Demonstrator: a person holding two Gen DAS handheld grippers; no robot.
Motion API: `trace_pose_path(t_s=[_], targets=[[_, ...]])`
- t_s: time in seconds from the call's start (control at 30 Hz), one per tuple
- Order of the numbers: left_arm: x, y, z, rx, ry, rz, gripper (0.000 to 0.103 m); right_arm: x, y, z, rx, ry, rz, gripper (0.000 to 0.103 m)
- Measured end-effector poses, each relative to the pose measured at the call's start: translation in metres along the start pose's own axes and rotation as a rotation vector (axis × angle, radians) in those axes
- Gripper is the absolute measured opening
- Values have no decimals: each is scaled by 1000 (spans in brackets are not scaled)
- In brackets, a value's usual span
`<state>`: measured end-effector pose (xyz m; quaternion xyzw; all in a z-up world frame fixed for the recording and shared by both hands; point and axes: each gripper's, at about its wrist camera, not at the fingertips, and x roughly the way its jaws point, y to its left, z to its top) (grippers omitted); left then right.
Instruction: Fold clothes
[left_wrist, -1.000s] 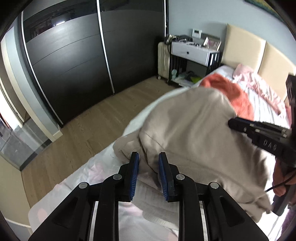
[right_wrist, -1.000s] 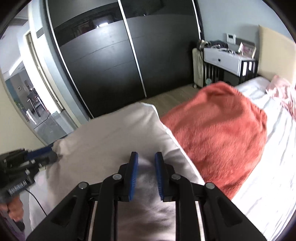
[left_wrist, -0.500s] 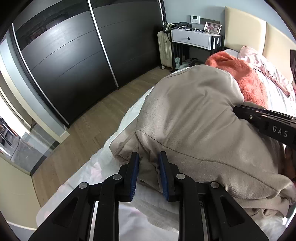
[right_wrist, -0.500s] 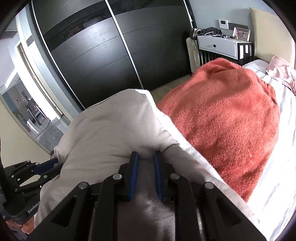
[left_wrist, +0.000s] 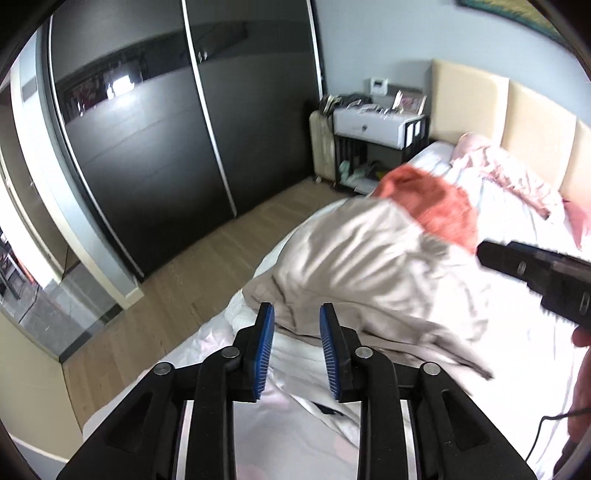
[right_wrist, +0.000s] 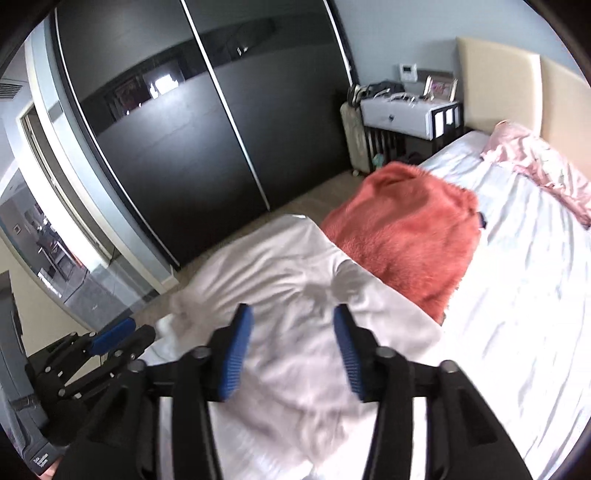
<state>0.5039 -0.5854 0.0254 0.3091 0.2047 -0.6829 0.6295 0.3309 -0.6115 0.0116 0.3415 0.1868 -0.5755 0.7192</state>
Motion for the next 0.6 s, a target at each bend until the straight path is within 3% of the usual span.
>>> trace_pose_path(t_s=[0.03,0.1,0.3,0.43,0.6], targets=[[-13,-1,-1,5,-20,-4,49,-13,5,-4,1,-9,-2,56],[-40,-4,-3,14,-59,-14,63,-35,15,-13,4,-18,-7,63],[-100,-9,-11,18,-123,-20,68,-96,37,-43,-15,-46,-30,70],[-127,-14,-26,24,-141,-13,79,-139,48,-69,-18,-71,-46,70],[-160,-19,-48,22,-156,-11,80,-173,45,-93,15,-84,-51,70]])
